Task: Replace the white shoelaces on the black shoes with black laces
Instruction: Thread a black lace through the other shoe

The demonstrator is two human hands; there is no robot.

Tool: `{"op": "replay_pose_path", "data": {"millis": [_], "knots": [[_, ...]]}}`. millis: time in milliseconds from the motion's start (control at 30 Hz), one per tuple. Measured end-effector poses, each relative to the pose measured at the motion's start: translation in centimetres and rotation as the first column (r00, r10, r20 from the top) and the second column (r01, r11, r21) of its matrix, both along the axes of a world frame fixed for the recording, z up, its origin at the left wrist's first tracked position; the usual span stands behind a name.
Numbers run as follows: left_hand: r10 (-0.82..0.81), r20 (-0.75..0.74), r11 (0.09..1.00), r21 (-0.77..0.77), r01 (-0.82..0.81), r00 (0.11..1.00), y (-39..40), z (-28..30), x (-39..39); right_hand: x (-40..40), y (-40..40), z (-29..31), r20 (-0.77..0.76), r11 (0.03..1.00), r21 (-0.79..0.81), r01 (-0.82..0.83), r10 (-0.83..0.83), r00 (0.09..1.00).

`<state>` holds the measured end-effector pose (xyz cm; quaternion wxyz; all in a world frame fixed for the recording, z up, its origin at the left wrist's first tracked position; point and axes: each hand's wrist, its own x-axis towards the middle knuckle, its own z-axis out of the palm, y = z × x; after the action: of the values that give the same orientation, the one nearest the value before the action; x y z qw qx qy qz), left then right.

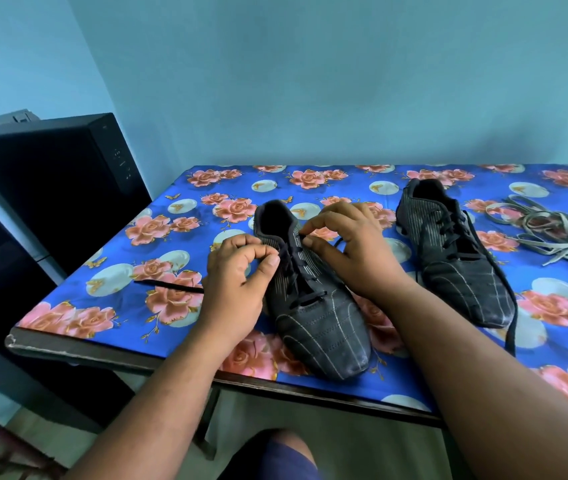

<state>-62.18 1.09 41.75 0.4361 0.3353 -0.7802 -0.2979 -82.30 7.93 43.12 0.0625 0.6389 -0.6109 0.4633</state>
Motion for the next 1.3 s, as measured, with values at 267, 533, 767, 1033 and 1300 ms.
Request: {"op": "replay_pose_path", "data": {"millis": [267, 533, 767, 1033, 1300], "knots": [[0.143, -0.003, 0.989, -0.041, -0.143, 0.99, 0.9, 0.2, 0.5, -0.2, 0.0, -0.3, 0.034, 1.0, 0.015, -0.007, 0.006, 0.999], [0.17, 0.014, 0.981, -0.095, -0.168, 0.985, 1.8, 0.9, 0.0, -0.2, -0.3, -0.3, 0.045, 1.0, -0.001, -0.009, 0.009, 0.999], [0.363, 0.108, 0.837, -0.476, -0.272, 0.926, 2.0, 1.8, -0.1, -0.1, -0.2, -0.3, 0.032, 1.0, 0.0, -0.024, 0.024, 0.999], [0.373, 0.099, 0.857, -0.419, -0.302, 0.922, 2.7, 1.9, -0.8, -0.1, -0.4, 0.0, 0.01, 0.999, -0.043, -0.012, 0.012, 1.0], [0.29, 0.093, 0.857, -0.469, -0.215, 0.953, 2.3, 2.6, -0.8, 0.1, -0.3, 0.4, -0.039, 0.995, 0.02, -0.096, 0.097, 0.994]]}}
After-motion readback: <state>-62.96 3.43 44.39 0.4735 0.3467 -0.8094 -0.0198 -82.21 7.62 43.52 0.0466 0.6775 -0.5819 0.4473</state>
